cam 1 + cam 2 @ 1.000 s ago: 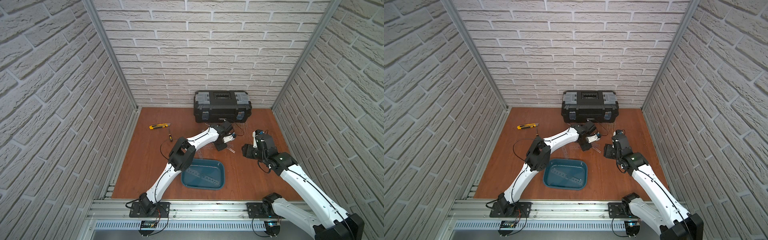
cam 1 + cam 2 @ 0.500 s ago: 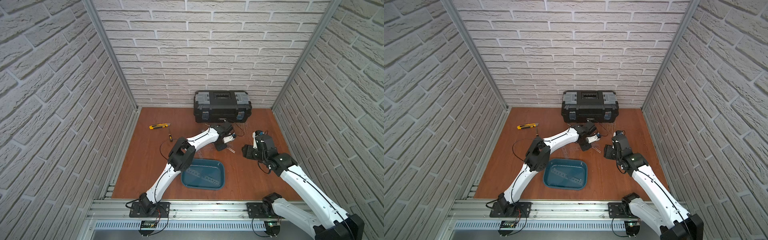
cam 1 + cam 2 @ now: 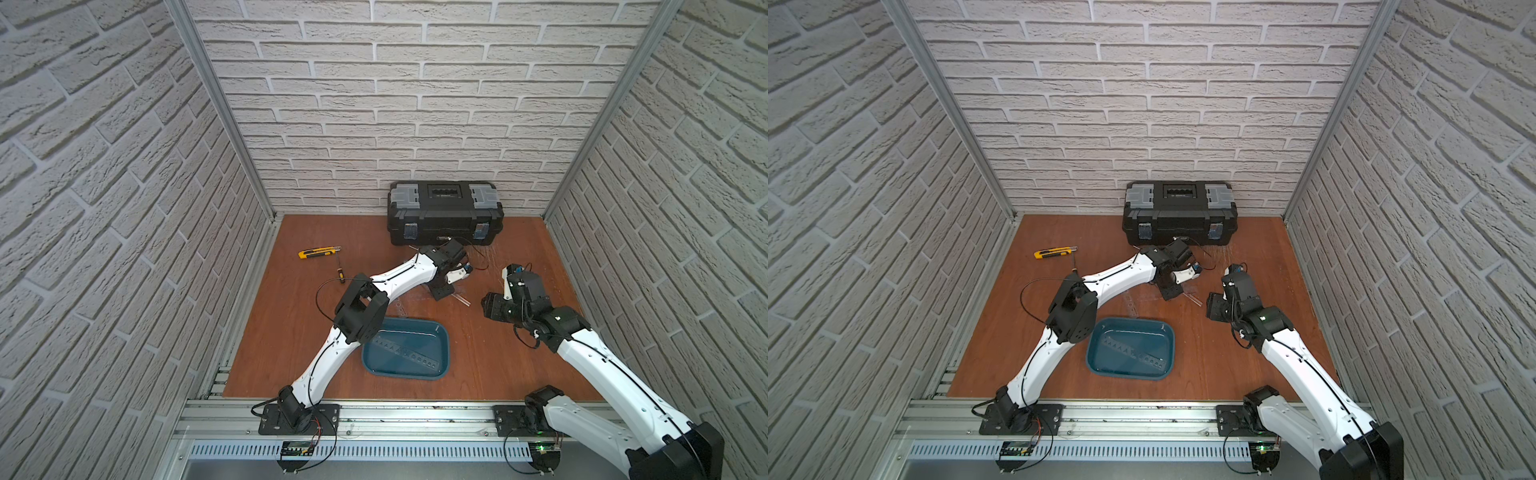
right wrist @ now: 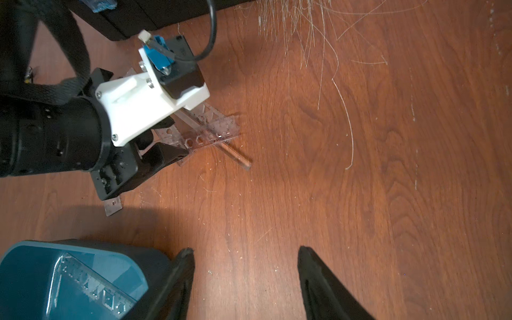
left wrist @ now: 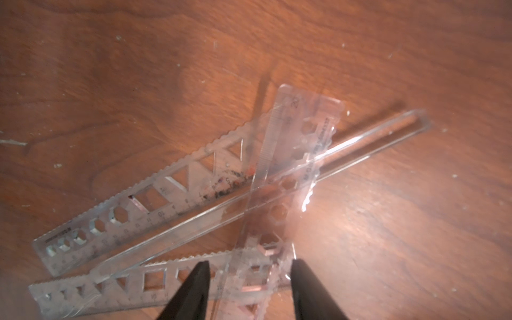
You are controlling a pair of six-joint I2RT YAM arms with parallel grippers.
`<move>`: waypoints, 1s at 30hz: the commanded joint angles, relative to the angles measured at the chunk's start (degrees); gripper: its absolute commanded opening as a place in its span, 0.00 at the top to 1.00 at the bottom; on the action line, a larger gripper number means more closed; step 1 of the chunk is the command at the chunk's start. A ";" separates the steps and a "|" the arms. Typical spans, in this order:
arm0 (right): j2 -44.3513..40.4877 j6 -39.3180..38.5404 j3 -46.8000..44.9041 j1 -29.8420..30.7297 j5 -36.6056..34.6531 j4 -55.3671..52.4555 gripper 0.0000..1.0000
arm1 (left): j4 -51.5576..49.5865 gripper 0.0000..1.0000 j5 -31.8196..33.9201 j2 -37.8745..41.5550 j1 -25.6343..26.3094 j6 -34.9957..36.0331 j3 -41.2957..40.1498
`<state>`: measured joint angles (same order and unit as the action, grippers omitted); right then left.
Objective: Put the scattered rulers into the storage box
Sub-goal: Pick up the ruler from the center of the board.
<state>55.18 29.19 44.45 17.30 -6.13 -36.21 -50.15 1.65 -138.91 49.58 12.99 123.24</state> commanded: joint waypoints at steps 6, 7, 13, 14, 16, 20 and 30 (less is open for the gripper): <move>0.02 0.52 -0.25 -0.41 0.07 2.02 0.35 | -0.83 0.41 -0.69 0.46 0.23 1.22 0.78; 0.02 0.52 -0.27 -0.38 0.01 1.93 0.35 | -0.91 0.41 -0.89 0.20 0.21 1.25 1.14; -0.14 0.49 -0.23 -0.42 -0.44 1.67 0.35 | -1.53 0.41 -1.96 -1.41 0.27 1.24 2.46; -0.16 0.52 -0.22 -0.42 -0.48 1.58 0.35 | -1.53 0.41 -2.07 -1.45 0.24 1.25 2.44; -0.16 0.52 -0.19 -0.38 -0.54 1.58 0.35 | -1.44 0.42 -2.44 -1.64 0.25 1.18 2.44; -0.16 0.53 -0.23 -0.39 -0.59 1.51 0.35 | -1.39 0.43 -2.62 -2.08 0.17 1.24 2.35; -0.33 0.76 -0.19 -0.42 -0.59 1.31 0.35 | -1.10 0.43 -3.22 -3.65 0.17 0.92 2.44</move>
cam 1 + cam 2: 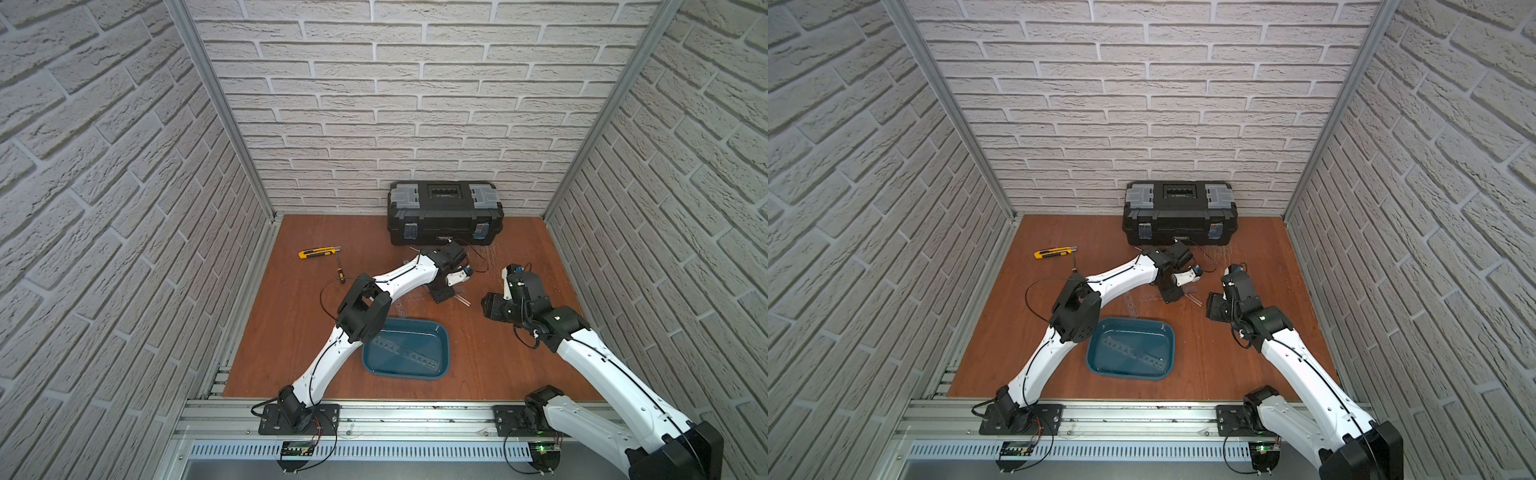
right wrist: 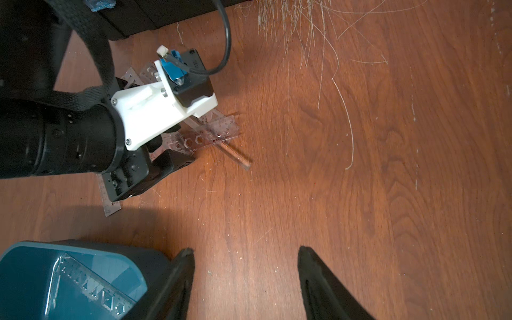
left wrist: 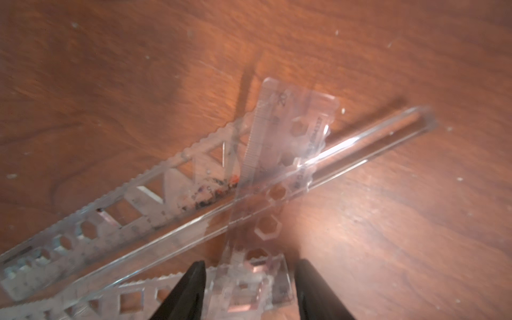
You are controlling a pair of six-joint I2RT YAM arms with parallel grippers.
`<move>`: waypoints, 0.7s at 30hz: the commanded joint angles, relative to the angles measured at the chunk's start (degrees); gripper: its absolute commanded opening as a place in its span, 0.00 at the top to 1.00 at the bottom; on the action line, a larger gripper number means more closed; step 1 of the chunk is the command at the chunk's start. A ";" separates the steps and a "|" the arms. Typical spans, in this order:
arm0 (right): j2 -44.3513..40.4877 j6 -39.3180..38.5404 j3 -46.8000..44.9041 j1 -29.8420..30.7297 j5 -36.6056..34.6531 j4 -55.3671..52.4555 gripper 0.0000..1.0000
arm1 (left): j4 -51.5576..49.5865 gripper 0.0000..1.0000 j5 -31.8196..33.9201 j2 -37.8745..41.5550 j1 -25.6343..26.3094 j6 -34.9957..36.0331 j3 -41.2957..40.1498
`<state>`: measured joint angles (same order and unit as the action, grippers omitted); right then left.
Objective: Put the scattered rulers into the storage box
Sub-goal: Pick up the ruler from the center of the board.
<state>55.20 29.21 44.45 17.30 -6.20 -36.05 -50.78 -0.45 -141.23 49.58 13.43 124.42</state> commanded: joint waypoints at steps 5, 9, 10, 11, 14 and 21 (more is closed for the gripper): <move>-0.53 0.82 -0.33 -0.41 -0.92 1.07 0.35 | -0.57 0.43 -1.85 -2.05 0.03 0.20 1.26; -0.62 0.92 -0.41 -0.42 -1.13 1.08 0.35 | -0.74 0.47 -2.35 -2.30 -0.06 0.10 1.26; -0.66 0.94 -0.39 -0.39 -1.14 1.08 0.36 | -0.72 0.49 -2.52 -2.45 -0.01 0.02 1.26; -0.71 0.93 -0.40 -0.38 -1.27 1.07 0.36 | -0.78 0.50 -2.54 -2.47 -0.02 -0.04 1.25; -0.88 0.98 -0.50 -0.35 -1.42 1.05 0.36 | -0.82 0.53 -2.86 -2.58 -0.01 -0.08 1.26; -1.32 0.99 -0.59 -0.40 -1.47 0.81 0.36 | -0.66 0.58 -1.57 -2.81 -0.03 -0.51 1.19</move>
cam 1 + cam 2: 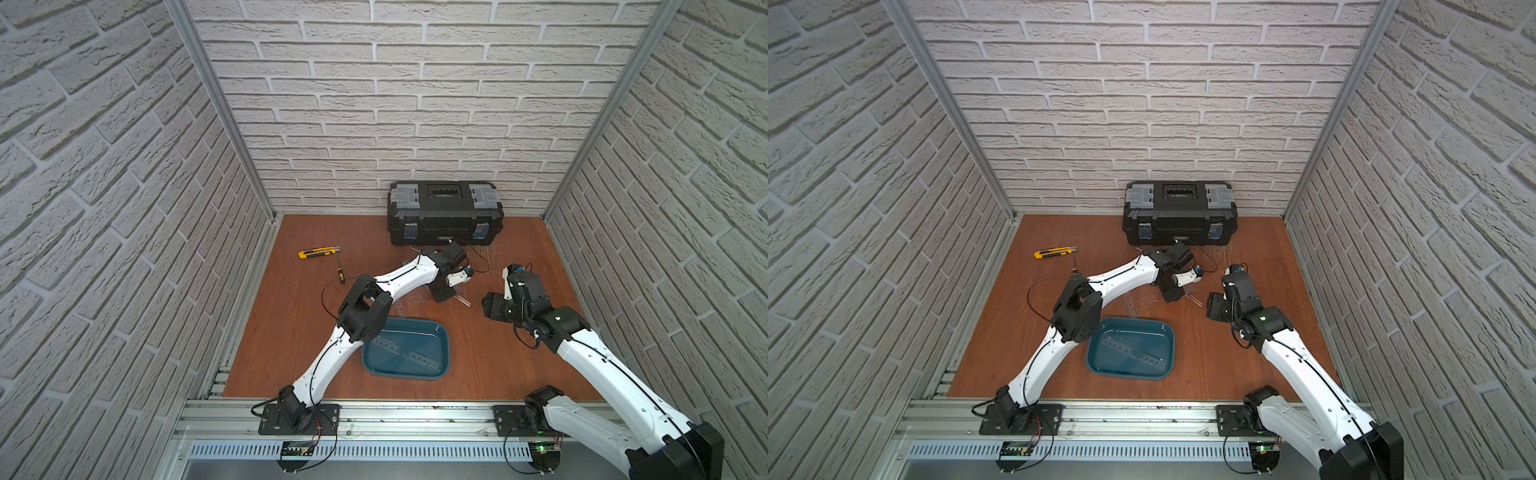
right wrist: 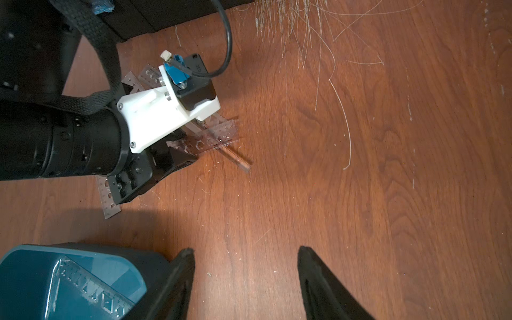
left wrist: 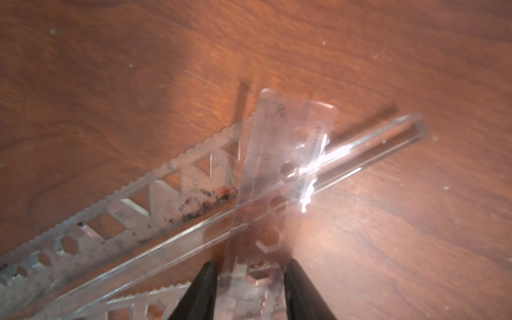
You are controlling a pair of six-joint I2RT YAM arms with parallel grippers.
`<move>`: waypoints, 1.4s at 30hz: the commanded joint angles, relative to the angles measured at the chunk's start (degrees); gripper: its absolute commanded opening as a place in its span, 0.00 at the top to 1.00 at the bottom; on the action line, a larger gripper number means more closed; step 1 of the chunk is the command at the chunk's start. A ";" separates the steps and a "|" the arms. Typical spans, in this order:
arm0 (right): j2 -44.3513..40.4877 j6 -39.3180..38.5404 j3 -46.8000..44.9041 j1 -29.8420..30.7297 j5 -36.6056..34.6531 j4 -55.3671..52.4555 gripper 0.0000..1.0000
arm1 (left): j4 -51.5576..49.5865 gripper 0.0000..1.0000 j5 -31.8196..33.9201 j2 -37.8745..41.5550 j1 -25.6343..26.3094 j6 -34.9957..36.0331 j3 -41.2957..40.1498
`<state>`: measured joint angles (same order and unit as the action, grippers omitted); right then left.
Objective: Put the scattered rulers into the storage box
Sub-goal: Pick up the ruler from the center of the board.
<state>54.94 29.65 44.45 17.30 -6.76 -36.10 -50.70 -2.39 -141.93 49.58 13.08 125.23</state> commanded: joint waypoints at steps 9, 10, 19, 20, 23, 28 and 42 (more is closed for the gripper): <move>-1.24 0.71 -1.08 -0.42 -0.90 0.94 0.36 | 1.67 0.63 2.49 0.93 0.03 -0.34 -1.72; -1.31 0.69 -1.12 -0.36 -0.95 0.94 0.36 | 1.76 0.63 2.59 1.24 0.12 -0.27 -1.71; -1.82 0.68 -1.56 -0.37 -1.13 0.86 0.36 | 1.44 0.67 3.36 2.56 0.12 0.01 -1.69; -1.85 0.71 -1.55 -0.38 -1.15 0.85 0.36 | 1.39 0.67 3.46 2.70 0.10 -0.01 -1.66; -1.85 0.72 -1.68 -0.37 -1.15 0.85 0.36 | 1.21 0.67 3.75 3.23 0.09 0.10 -1.65; -1.85 0.63 -2.16 -0.42 -1.15 1.11 0.35 | 1.15 0.67 4.06 4.72 0.08 0.12 -1.65; -1.94 0.67 -2.70 -0.42 -1.09 1.47 0.36 | -0.45 0.67 4.25 7.78 0.24 0.85 -1.86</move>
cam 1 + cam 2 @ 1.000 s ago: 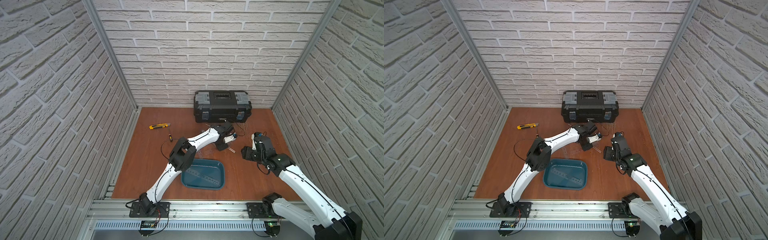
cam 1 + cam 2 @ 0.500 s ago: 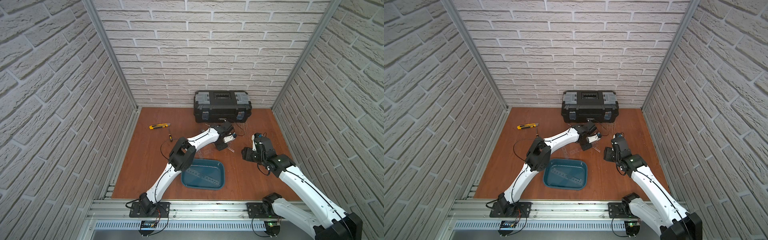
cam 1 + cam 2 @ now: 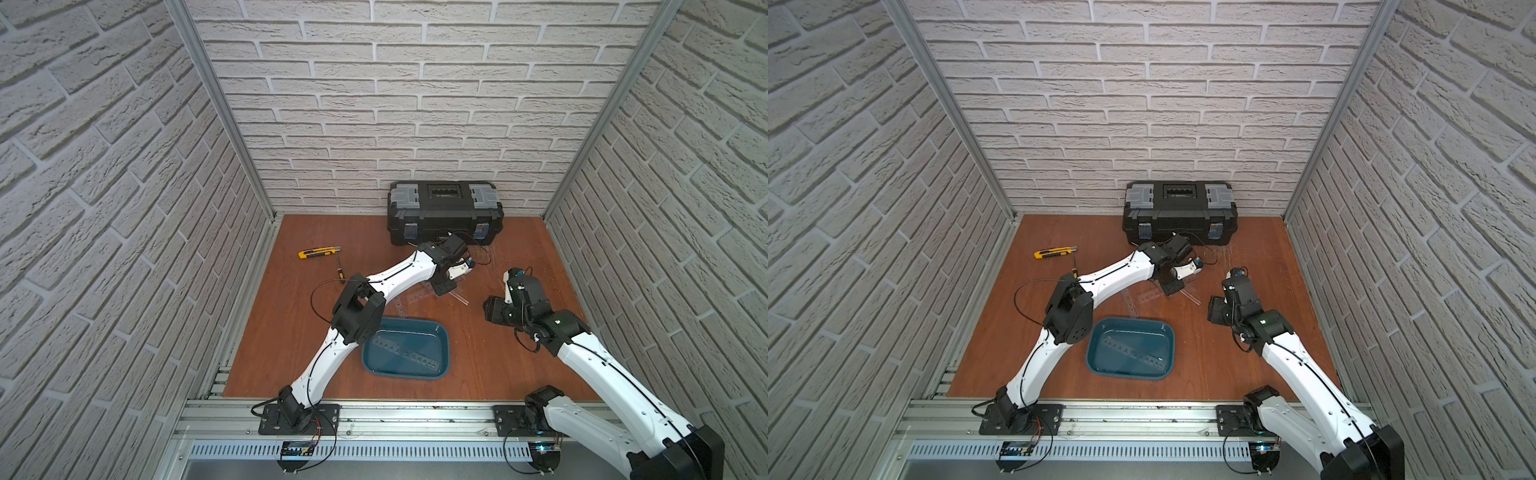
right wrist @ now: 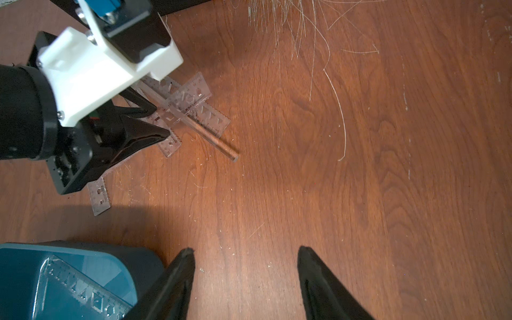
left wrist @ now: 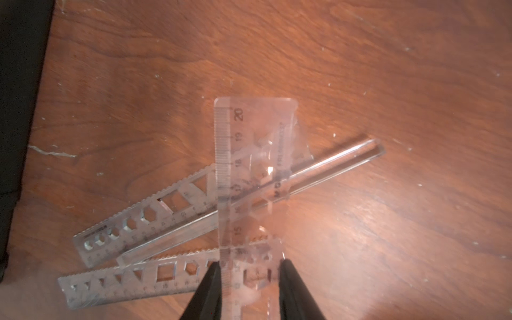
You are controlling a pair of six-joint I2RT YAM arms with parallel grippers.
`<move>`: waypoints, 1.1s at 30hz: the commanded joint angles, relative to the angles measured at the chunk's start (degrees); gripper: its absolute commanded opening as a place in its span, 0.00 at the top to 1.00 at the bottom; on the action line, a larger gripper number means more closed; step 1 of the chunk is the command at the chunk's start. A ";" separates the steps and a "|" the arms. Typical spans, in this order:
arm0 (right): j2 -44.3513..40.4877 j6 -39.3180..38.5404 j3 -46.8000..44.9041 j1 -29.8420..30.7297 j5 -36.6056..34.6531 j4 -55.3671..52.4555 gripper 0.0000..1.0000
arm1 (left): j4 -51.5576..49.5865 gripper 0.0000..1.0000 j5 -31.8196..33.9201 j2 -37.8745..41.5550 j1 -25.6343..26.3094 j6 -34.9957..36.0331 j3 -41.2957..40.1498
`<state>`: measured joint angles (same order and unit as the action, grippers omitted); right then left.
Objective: Put the scattered rulers into the storage box
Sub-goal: Pick up the ruler from the center of the board, then place the ruler in the storage box.
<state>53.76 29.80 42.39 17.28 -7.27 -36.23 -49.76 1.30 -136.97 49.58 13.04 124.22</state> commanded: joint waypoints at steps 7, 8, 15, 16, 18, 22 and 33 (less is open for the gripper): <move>-0.41 0.61 -0.66 -0.39 -0.44 2.14 0.36 | -2.50 0.67 1.85 6.44 0.24 2.09 -2.62; -0.41 0.61 -0.71 -0.40 -0.47 2.21 0.35 | -2.85 0.67 2.02 7.14 0.30 2.32 -3.00; -0.41 0.43 -0.54 -0.40 0.63 2.81 0.36 | -2.80 0.67 3.53 14.22 0.23 2.54 -8.94; -0.41 0.34 -0.49 -0.40 0.82 2.83 0.36 | -2.80 0.67 3.69 15.28 0.32 2.39 -9.96; -0.47 0.09 -0.31 -0.40 1.31 2.83 0.36 | -2.97 0.67 3.81 17.34 0.30 2.01 -11.75; -1.24 -0.14 -0.03 -0.40 1.38 2.45 0.36 | -2.89 0.67 4.78 21.78 1.02 1.21 -16.15; -4.11 -0.36 -0.45 -0.40 1.38 0.31 0.36 | -3.13 0.67 6.80 33.28 5.02 -2.43 -29.00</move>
<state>50.98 29.61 42.39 17.28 -6.11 -35.88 -52.51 7.29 -107.33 53.60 12.29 97.30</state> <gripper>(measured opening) 0.644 0.346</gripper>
